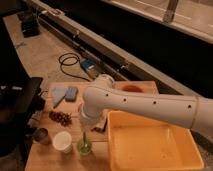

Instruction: Place fork in plastic cup

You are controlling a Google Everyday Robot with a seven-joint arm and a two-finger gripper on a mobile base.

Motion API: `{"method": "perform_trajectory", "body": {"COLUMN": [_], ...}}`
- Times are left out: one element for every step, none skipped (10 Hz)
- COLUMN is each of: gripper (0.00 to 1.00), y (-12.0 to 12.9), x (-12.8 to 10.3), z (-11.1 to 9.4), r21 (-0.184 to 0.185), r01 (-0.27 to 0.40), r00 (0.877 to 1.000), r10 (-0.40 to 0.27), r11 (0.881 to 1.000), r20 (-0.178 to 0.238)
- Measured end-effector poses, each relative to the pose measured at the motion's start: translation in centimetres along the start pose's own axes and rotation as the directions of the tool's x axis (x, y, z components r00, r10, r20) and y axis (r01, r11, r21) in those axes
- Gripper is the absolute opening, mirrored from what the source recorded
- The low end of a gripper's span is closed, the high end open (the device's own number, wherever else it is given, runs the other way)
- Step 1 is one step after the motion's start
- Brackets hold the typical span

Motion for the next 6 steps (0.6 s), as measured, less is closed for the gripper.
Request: {"method": "perform_trajectory", "body": {"gripper": [0.00, 0.00, 0.00, 0.00, 0.00, 0.00], "y": [0.00, -0.07, -0.07, -0.13, -0.48, -0.27], "x": [0.00, 0.00, 0.07, 0.36, 0.77, 0.63], "z": [0.03, 0.07, 0.14, 0.44, 0.70, 0.99], "r21": [0.001, 0.000, -0.009, -0.025, -0.030, -0.042], "r01": [0.000, 0.002, 0.005, 0.024, 0.052, 0.071], "r00": [1.000, 1.000, 1.000, 1.000, 0.999, 0.997], "r10": [0.000, -0.002, -0.005, -0.024, -0.052, -0.070], "r11": [1.000, 1.000, 1.000, 0.999, 0.998, 0.997], "r20": [0.001, 0.002, 0.006, 0.014, 0.016, 0.023]}}
